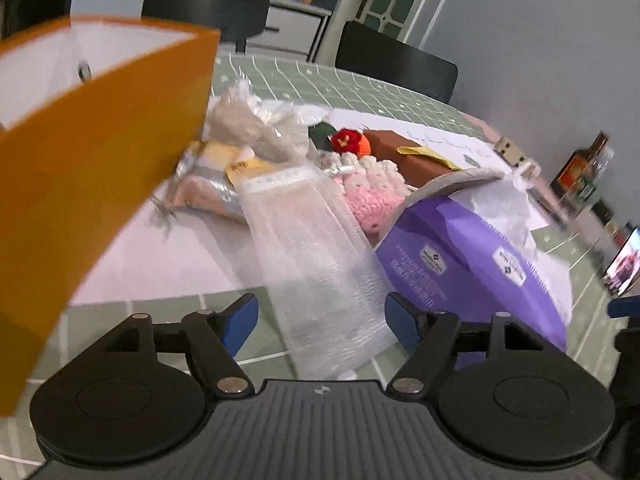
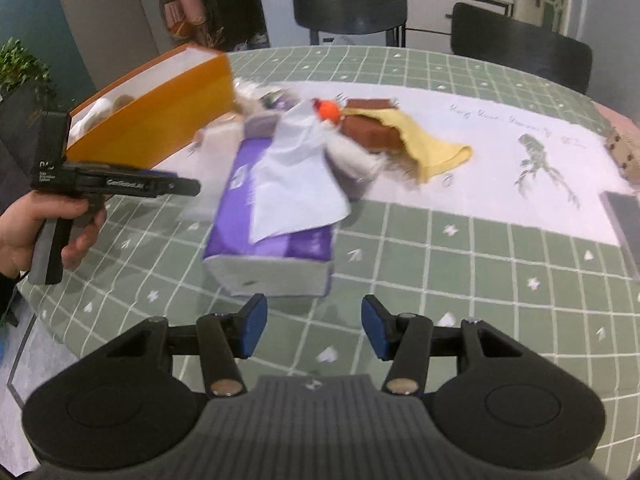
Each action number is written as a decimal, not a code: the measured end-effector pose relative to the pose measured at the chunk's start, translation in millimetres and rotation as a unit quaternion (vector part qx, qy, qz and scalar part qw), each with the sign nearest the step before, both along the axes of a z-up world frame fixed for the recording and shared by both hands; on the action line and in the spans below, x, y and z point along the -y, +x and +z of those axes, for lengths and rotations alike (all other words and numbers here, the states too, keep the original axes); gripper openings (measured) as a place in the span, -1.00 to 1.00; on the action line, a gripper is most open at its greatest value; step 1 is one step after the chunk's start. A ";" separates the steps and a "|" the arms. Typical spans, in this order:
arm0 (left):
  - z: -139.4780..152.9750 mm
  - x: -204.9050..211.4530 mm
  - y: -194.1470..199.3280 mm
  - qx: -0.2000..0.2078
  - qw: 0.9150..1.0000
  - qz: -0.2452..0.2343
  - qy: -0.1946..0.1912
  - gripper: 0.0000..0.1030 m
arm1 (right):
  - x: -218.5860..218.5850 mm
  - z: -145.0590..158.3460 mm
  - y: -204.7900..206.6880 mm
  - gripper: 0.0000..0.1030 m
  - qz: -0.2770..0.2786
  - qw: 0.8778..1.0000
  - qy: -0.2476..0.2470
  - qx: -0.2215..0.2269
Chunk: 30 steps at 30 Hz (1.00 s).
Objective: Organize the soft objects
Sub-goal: 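Withdraw both open tools from the box back toward the table items, then grasp the clear plastic bag with the left tool while the right tool grasps the yellow cloth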
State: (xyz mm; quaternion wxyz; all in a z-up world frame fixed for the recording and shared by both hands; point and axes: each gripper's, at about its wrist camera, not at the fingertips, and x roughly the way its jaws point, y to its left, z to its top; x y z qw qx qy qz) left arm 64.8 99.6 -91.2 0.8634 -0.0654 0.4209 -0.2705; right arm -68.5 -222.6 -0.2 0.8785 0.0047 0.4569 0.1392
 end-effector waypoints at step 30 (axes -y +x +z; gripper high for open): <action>-13.9 9.9 26.4 -0.014 0.999 -0.012 -0.043 -0.96 | 29.7 -46.6 155.0 0.32 -0.017 0.994 -0.093 0.057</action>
